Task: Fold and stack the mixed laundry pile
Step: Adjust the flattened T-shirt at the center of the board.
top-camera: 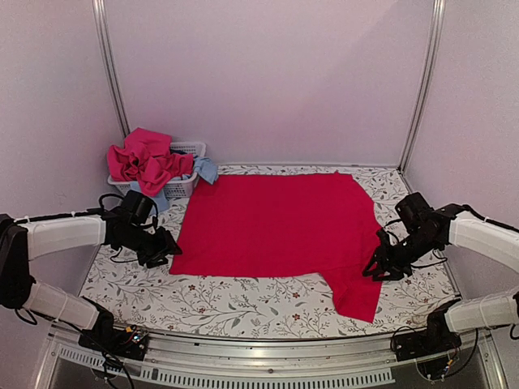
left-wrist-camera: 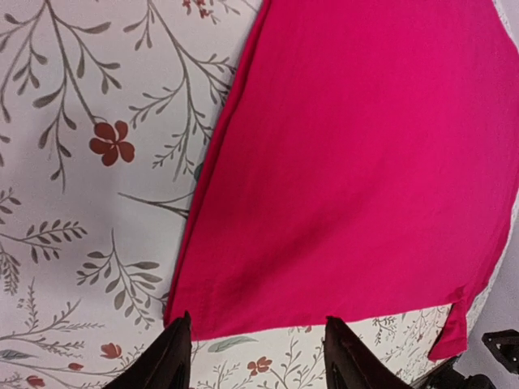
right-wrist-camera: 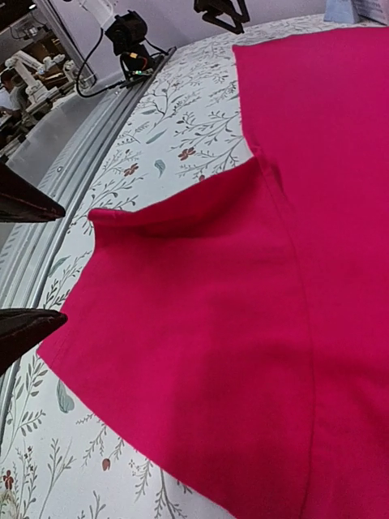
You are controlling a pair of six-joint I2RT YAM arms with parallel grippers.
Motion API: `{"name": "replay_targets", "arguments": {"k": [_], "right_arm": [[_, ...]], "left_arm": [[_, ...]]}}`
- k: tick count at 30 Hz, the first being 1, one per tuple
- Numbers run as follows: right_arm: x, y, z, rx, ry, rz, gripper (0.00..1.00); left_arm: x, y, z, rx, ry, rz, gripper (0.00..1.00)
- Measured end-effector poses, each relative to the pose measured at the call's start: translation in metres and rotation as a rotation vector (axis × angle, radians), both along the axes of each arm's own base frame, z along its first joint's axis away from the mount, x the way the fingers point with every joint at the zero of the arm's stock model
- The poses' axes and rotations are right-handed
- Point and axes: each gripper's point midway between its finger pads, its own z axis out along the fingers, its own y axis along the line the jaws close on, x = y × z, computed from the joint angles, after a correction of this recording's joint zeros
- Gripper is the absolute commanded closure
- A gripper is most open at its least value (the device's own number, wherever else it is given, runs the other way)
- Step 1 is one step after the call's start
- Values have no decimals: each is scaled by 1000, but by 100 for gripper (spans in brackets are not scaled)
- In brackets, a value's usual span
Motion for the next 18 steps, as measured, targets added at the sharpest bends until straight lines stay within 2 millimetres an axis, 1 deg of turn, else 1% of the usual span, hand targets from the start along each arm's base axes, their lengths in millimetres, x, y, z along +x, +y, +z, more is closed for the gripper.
{"name": "replay_targets", "arguments": {"k": [2,4,5,8,10,11,14,16,18], "right_arm": [[3,-6,-2,-22,-1,-45,70],[2,-9,-7,-36,10,-70,79],[2,-10,-11,-41,23,-79,81],[4,-8,-26,-68,61,-60,84],[9,-4,-43,-110,90,-12,84],[9,-2,-45,-114,91,-1,84],[12,15,-55,-140,87,94,83],[14,34,-56,-134,66,169,80],[15,61,-55,-116,39,263,79]], "left_arm": [[1,1,0,-6,1,18,48],[4,-1,0,-16,-2,19,48],[4,-2,-2,-17,2,18,48],[4,-2,-8,-12,20,17,48],[5,-2,-8,-11,22,17,48],[6,-3,-8,-11,20,17,48],[9,-4,-4,-16,7,17,48],[10,-4,-4,-16,6,17,48],[9,-4,-4,-16,6,17,48]]}}
